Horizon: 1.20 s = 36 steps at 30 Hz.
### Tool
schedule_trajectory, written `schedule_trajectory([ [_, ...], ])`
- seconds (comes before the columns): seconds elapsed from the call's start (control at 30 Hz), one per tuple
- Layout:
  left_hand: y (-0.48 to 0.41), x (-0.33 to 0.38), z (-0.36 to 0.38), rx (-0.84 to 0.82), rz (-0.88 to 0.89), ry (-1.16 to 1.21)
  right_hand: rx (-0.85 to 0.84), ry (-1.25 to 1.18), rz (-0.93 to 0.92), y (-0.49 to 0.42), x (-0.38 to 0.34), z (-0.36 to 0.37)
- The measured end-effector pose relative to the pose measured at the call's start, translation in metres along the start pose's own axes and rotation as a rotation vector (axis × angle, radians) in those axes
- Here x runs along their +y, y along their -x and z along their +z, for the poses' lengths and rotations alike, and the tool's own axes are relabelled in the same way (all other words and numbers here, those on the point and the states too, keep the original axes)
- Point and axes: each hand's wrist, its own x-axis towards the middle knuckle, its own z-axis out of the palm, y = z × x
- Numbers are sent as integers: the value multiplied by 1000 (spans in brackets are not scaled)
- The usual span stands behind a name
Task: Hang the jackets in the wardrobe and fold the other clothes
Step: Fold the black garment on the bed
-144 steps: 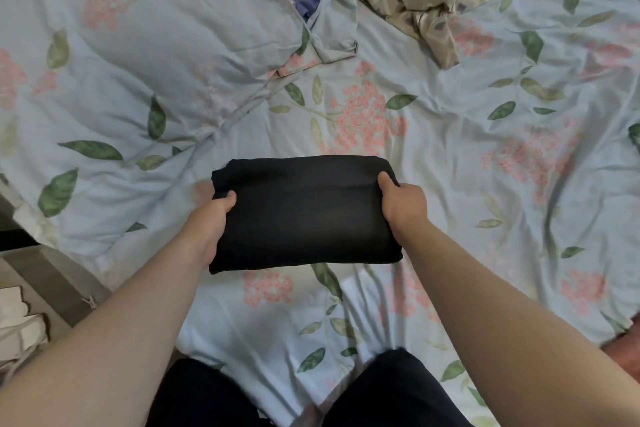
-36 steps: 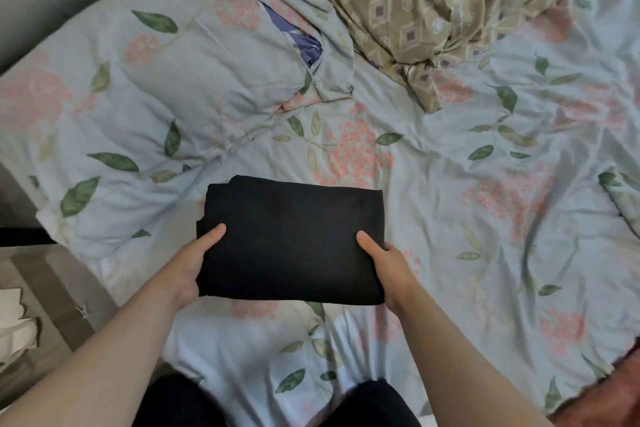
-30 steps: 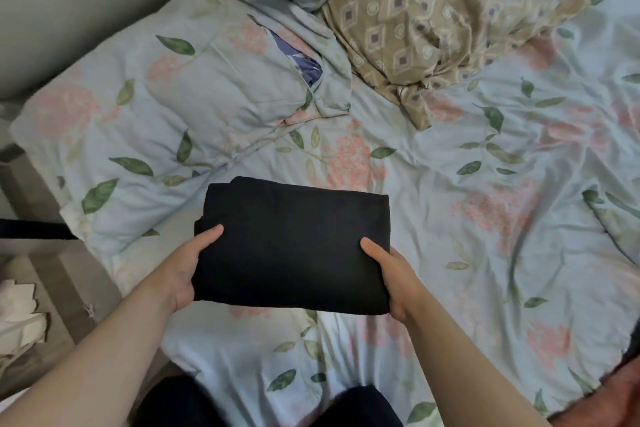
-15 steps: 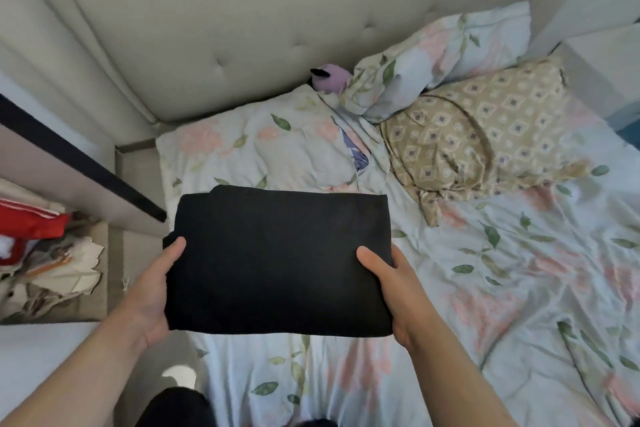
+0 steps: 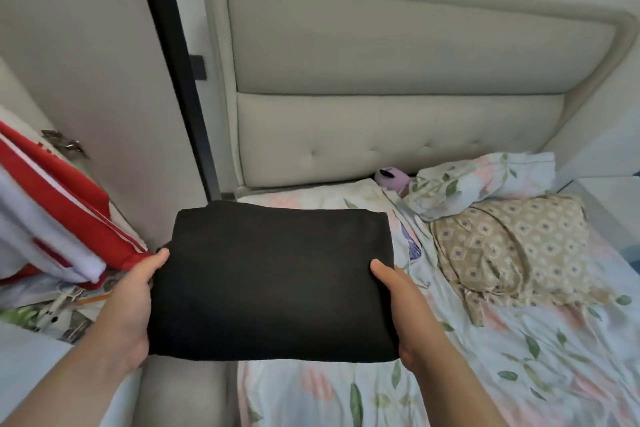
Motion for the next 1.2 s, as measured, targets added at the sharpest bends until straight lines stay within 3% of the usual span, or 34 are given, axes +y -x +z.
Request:
schedule_trajectory([
  [0.23,-1,78,-88,69,93,37,-35,101,-18,22,-31,108],
  [0.4,5,118,-127,144,185,-64,-160,225,-237,41,-61,163],
  [0.47,17,133,-137,68,241,-103,-200,260,-321,47,-70,178],
  [0.57,34,151,-150,-84,376,-107,-200,210,-378,54,-82,187],
  [0.73,47,168,-167,-32,593,-200,-266,192,-456,64,-97,198],
  [1.2,79,206,-167,44,706,-125,-308,236,-564,80,-147,234],
])
